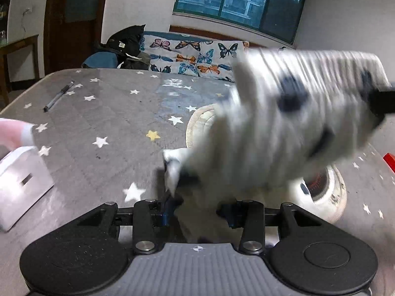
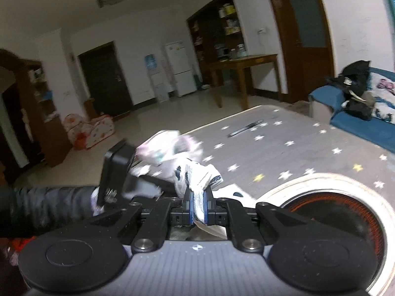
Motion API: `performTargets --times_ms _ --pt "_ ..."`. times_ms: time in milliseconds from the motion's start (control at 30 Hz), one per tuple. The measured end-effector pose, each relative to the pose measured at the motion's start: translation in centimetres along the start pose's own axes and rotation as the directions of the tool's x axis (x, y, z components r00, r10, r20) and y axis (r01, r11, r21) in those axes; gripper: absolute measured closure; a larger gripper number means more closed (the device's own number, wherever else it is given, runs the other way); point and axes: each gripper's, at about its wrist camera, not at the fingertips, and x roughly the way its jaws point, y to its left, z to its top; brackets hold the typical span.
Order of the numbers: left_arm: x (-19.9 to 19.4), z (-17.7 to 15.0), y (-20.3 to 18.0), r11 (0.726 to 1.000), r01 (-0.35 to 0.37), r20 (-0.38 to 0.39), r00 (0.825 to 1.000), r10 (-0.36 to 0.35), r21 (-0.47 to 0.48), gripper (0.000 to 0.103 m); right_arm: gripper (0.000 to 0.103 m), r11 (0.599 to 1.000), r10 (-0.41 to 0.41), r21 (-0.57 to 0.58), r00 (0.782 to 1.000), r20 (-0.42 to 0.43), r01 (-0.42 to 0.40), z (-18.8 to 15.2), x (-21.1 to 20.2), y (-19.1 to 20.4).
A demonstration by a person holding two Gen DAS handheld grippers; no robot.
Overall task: Fold clothes
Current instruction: 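Lift the gripped edge with the right tool and fold it over the trousers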
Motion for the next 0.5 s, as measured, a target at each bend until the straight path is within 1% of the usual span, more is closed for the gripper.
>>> performTargets --times_ms 100,200,267,467,500 --pt "-2.2 -1.1 0.0 1.0 -0.015 0.021 1.0 0.015 0.022 0.059 0.097 0.998 0.05 -0.026 0.999 -0.012 -0.05 -1.5 -0.9 2.2" --pt "-4.6 -2.5 -0.2 0.999 -0.019 0.036 0.999 0.018 0.027 0.059 0.097 0.994 0.097 -0.05 0.995 -0.037 -0.098 -3.2 -1.3 3.4" --pt "-6.1 -3.7 -0.3 1.0 -0.018 0.035 0.999 0.017 0.024 0.057 0.096 0.99 0.109 -0.079 0.992 -0.058 -0.113 -4.2 -1.5 4.2" --pt "-9.7 -6.8 -0.7 0.999 -0.02 0.005 1.0 0.02 0.024 0.056 0.096 0.984 0.074 -0.149 0.986 -0.15 -0.096 -8.2 -2.1 6.2" --pt "-10.2 -7.1 -0.6 0.999 -0.025 0.003 1.0 0.025 0.019 0.056 0.096 0.978 0.066 -0.184 0.985 -0.16 -0.095 -8.7 -2.4 6.9"
